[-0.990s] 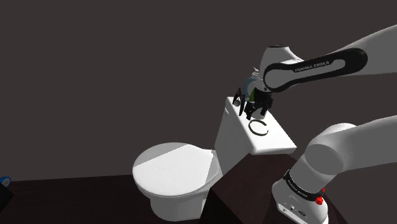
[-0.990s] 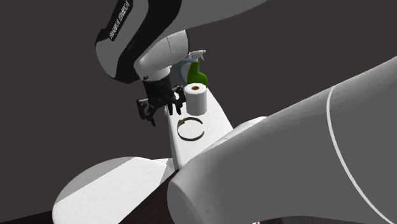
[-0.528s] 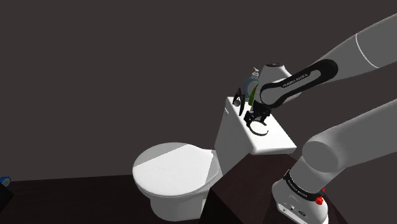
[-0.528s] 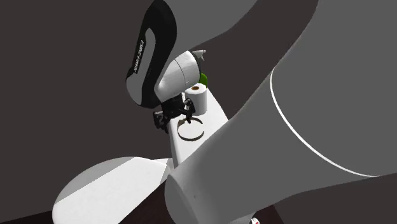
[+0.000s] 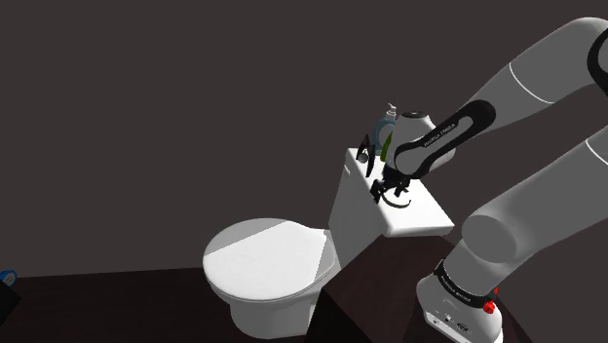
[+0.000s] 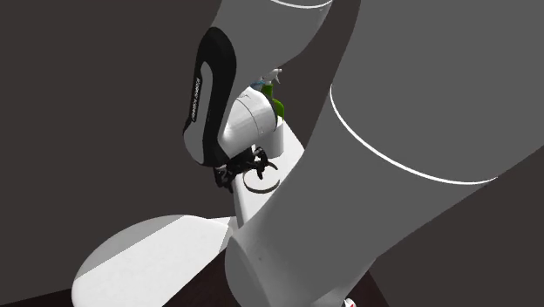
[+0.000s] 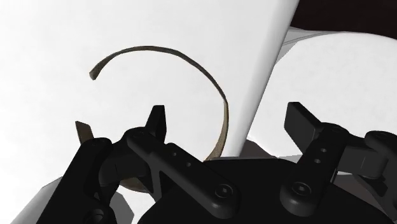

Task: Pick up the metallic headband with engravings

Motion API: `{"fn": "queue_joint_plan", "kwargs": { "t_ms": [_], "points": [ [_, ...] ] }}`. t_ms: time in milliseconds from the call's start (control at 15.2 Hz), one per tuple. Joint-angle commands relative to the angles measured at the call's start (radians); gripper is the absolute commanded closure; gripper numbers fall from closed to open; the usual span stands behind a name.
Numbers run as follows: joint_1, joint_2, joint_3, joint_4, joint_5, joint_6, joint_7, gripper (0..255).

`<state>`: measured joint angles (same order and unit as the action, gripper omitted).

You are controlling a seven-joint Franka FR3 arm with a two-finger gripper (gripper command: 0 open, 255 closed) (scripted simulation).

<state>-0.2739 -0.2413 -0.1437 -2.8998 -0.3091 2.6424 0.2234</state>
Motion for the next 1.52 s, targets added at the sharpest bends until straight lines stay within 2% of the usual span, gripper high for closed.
{"fn": "queue_joint_plan", "kwargs": {
  "t_ms": [0, 66, 660, 1452],
  "points": [
    [-0.002, 0.016, 0.000, -0.001, -0.005, 0.017, 0.004, 0],
    [-0.002, 0.015, 0.001, -0.001, -0.004, 0.017, 0.005, 255],
    [-0.002, 0.016, 0.000, -0.001, -0.005, 0.017, 0.004, 255],
    [0.021, -0.193, 0.001, 0.034, 0.048, -0.225, -0.045, 255]
  ]
}}
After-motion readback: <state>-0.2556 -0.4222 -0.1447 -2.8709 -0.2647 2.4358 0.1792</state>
